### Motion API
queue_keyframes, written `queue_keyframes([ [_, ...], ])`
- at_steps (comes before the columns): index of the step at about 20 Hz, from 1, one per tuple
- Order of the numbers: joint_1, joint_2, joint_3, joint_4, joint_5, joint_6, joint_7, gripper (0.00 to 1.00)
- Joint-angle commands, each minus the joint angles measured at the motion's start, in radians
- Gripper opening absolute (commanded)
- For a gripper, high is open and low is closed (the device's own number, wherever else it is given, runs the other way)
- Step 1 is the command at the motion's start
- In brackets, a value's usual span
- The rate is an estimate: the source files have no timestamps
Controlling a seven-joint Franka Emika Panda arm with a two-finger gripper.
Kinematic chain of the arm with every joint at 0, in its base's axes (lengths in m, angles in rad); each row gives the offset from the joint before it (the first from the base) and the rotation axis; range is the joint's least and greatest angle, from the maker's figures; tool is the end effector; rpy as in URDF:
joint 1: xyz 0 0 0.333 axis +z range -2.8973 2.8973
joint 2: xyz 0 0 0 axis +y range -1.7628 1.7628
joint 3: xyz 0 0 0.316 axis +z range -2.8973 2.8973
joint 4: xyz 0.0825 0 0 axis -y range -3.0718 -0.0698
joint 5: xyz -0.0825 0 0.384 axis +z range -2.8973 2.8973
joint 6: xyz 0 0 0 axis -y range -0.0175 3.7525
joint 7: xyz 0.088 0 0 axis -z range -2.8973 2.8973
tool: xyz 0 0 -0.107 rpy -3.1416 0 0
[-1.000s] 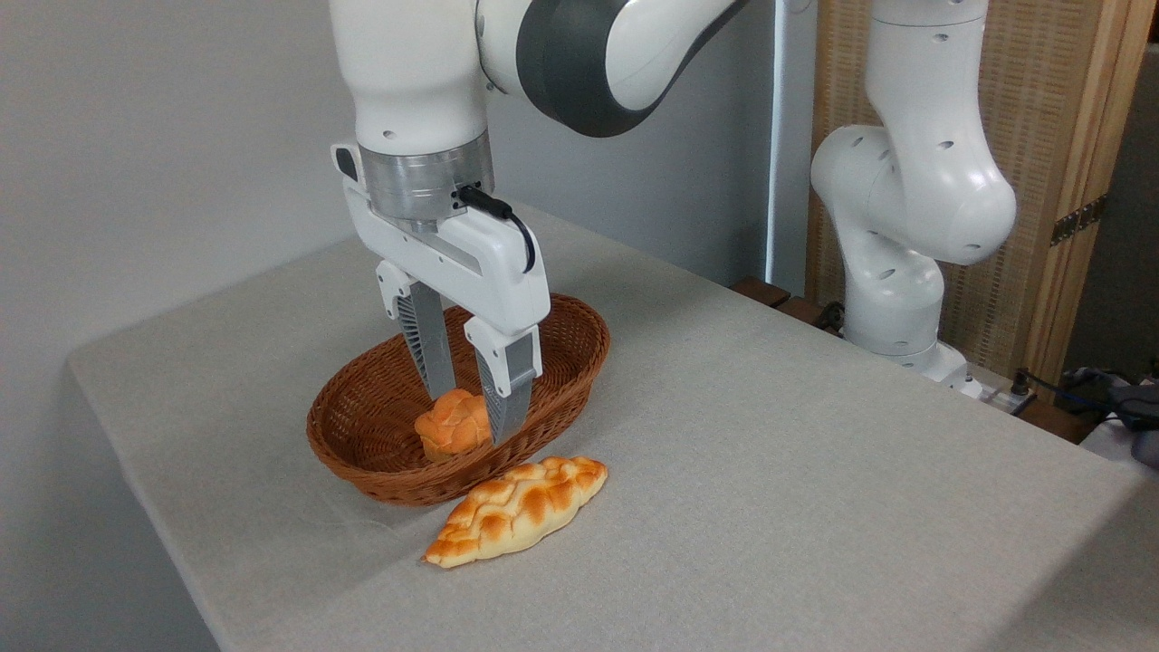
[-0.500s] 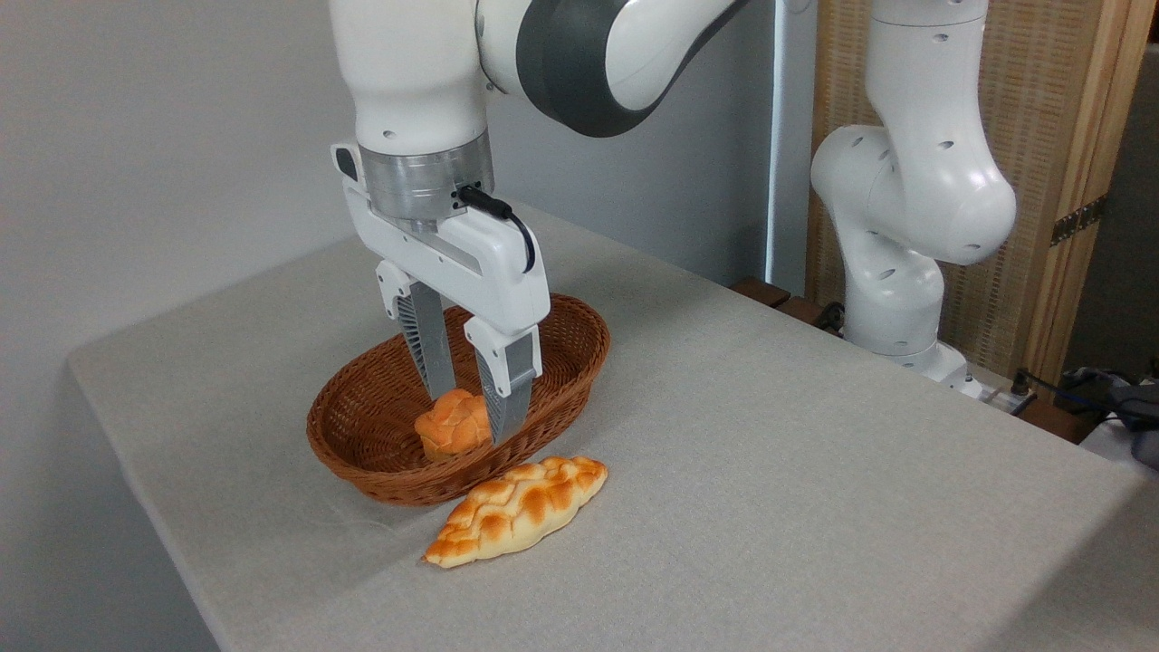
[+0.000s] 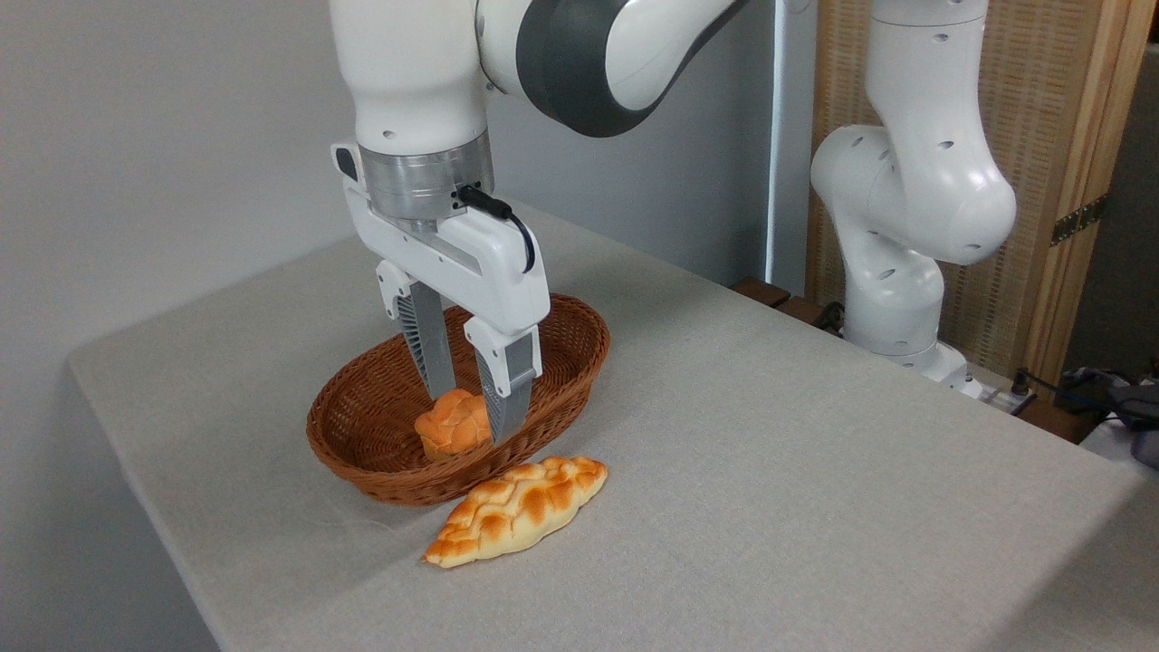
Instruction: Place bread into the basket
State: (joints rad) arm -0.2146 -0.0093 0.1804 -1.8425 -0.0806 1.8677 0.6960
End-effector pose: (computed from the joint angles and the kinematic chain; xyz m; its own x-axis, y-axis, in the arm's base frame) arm 0.5630 -0.0251 0.5261 0.7585 -0.6472 0.0765 -0.6509 -0.7581 0.0395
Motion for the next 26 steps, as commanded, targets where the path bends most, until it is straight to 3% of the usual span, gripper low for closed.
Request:
queue_keyframes([
  [1, -0.008, -0.003, 0.01, 0.008, 0.007, -0.027, 0.013, 1.0],
  [18, -0.005, -0.004, 0.013, 0.009, 0.007, -0.027, 0.019, 1.0],
  [26, -0.006, -0.014, 0.057, 0.009, 0.009, -0.027, 0.02, 1.0],
])
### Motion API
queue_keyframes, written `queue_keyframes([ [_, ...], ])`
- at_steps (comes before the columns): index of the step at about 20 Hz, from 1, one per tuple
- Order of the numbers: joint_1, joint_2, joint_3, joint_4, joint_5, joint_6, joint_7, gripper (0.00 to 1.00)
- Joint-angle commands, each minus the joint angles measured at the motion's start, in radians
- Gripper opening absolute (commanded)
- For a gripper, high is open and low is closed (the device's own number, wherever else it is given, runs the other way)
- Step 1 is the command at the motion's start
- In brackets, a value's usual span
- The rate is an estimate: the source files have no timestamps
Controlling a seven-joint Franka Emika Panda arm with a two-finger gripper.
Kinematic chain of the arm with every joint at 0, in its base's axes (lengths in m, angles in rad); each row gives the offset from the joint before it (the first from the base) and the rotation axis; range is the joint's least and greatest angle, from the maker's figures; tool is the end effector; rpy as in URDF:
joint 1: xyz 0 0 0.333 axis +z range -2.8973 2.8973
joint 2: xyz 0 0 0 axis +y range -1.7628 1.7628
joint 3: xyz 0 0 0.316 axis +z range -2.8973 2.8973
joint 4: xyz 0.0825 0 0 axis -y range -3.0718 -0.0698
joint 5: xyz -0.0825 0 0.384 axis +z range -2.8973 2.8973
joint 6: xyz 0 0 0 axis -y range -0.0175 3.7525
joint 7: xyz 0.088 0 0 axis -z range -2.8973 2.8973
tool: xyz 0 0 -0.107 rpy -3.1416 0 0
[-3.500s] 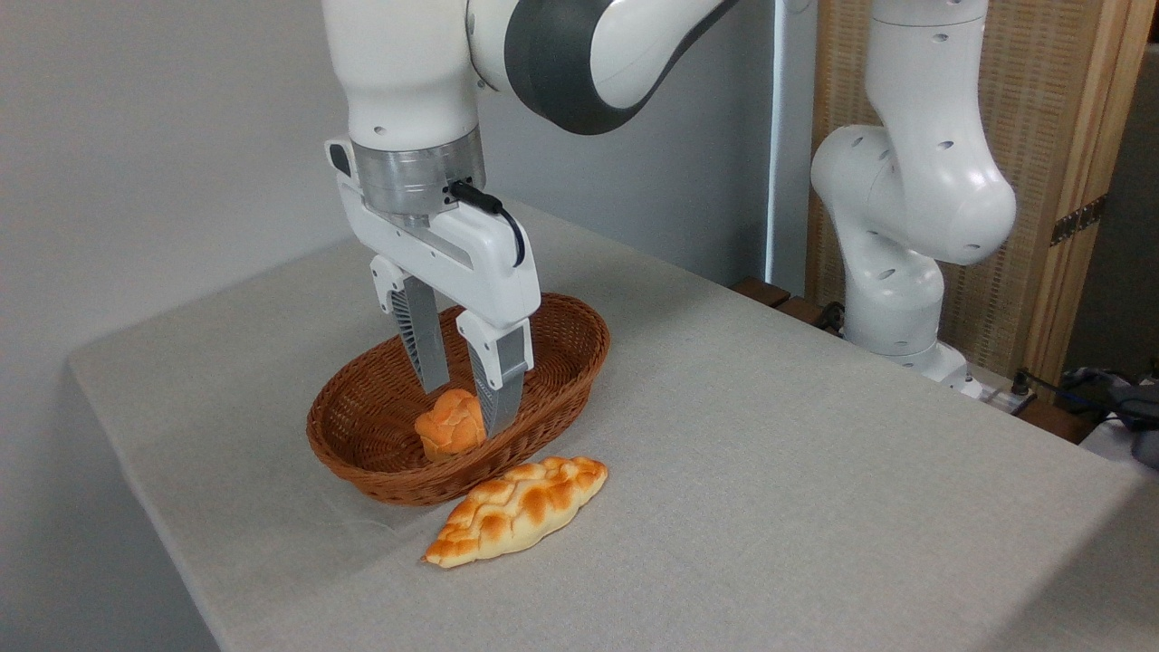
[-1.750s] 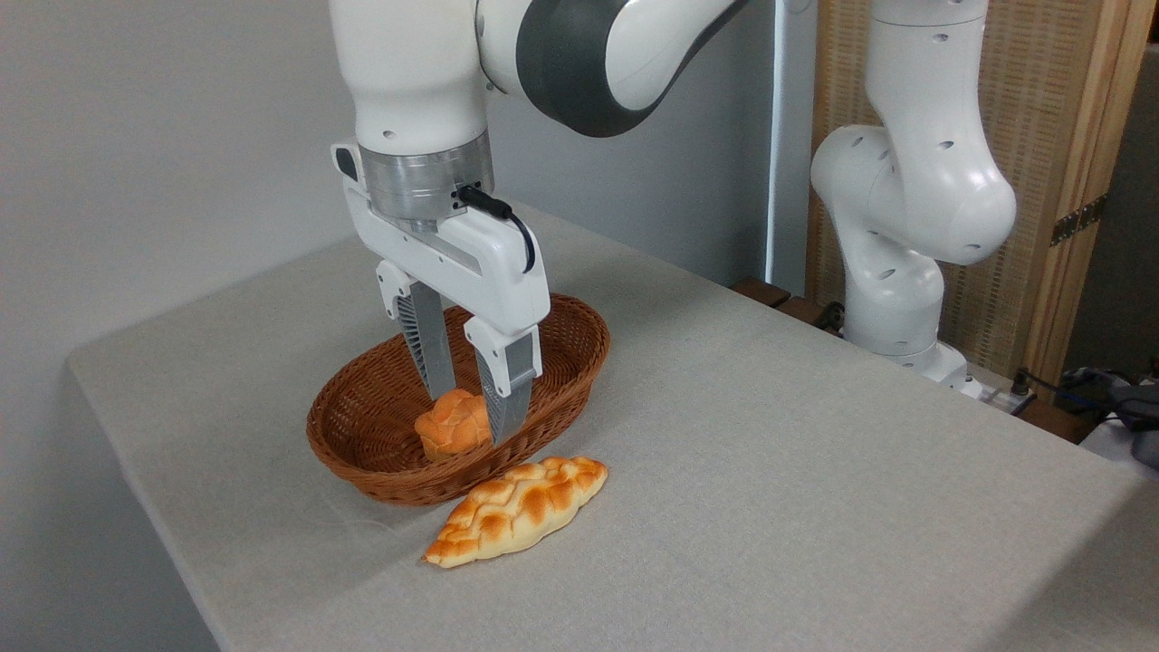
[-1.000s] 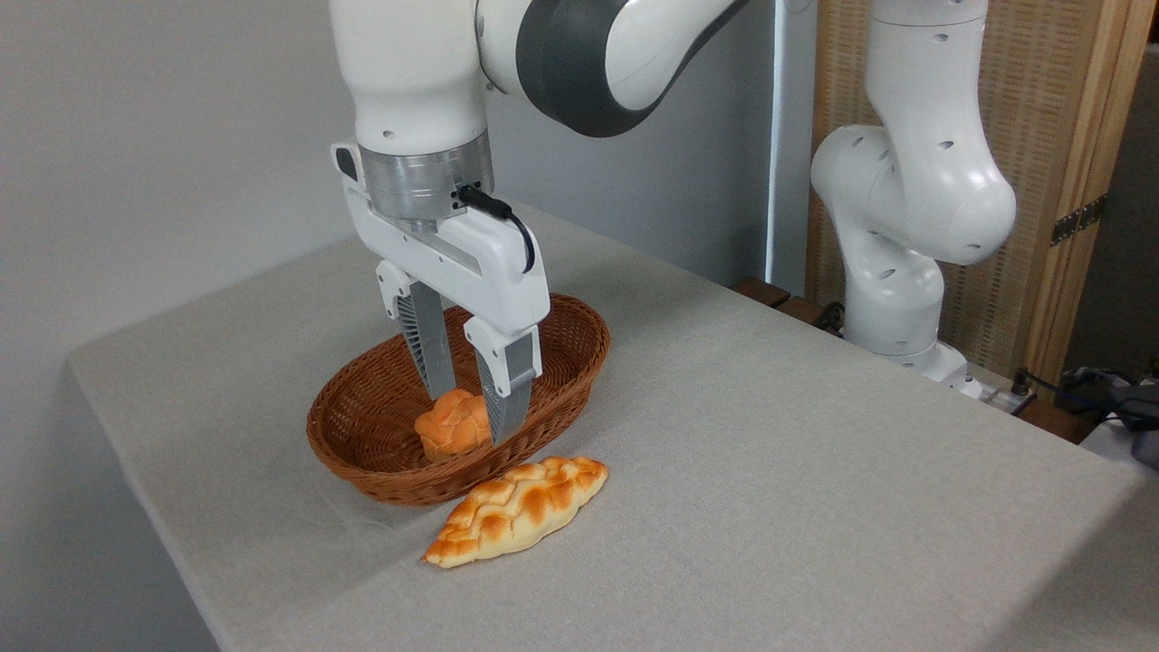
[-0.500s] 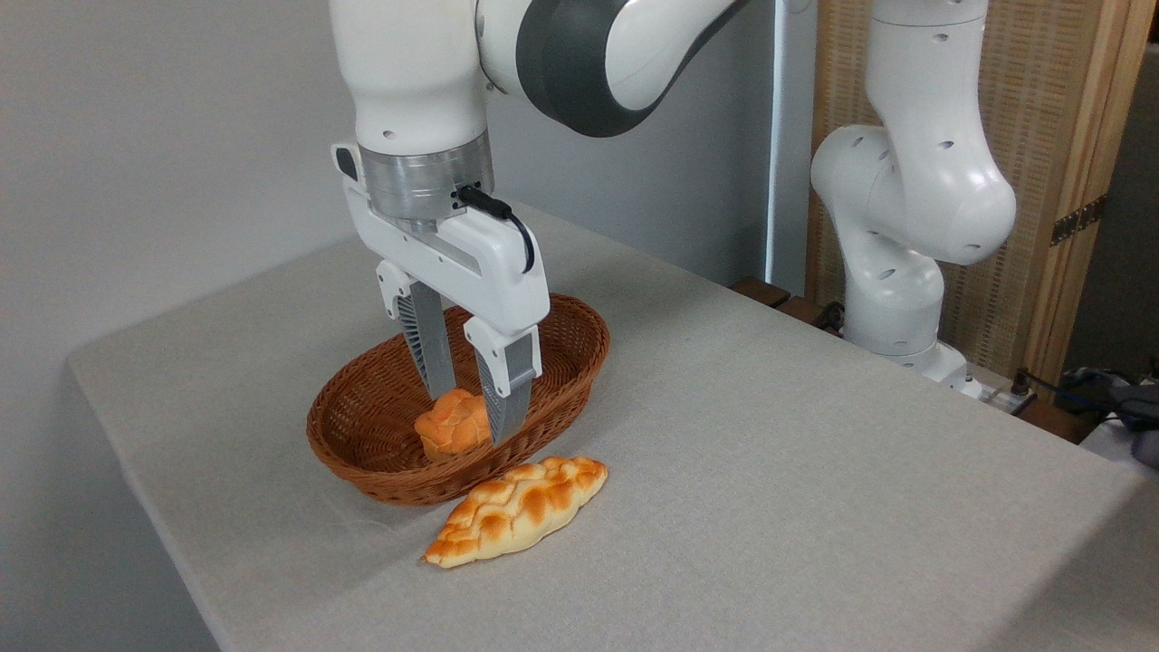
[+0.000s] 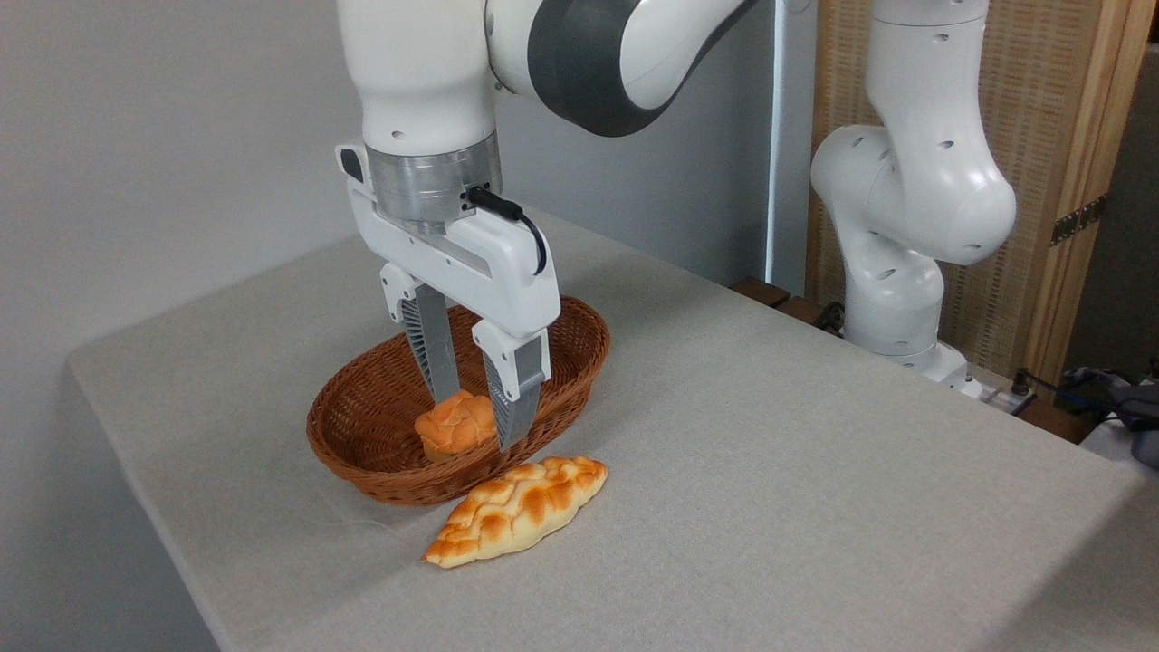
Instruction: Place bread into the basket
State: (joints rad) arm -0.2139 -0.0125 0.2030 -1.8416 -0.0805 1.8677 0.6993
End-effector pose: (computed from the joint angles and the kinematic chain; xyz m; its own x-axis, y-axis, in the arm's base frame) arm 0.5630 -0.0118 0.5283 0.7709 -0.6318 0.0802 -0.6358 -0.7710 0.0374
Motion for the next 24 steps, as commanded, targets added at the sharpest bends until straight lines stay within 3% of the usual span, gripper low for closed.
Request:
queue_keyframes([
  [1, -0.007, -0.014, 0.041, 0.01, 0.008, -0.027, 0.02, 1.0],
  [14, -0.008, -0.014, 0.046, -0.064, 0.005, -0.01, 0.15, 1.0],
  [24, -0.007, -0.081, 0.049, -0.241, 0.007, 0.053, 0.389, 1.0],
])
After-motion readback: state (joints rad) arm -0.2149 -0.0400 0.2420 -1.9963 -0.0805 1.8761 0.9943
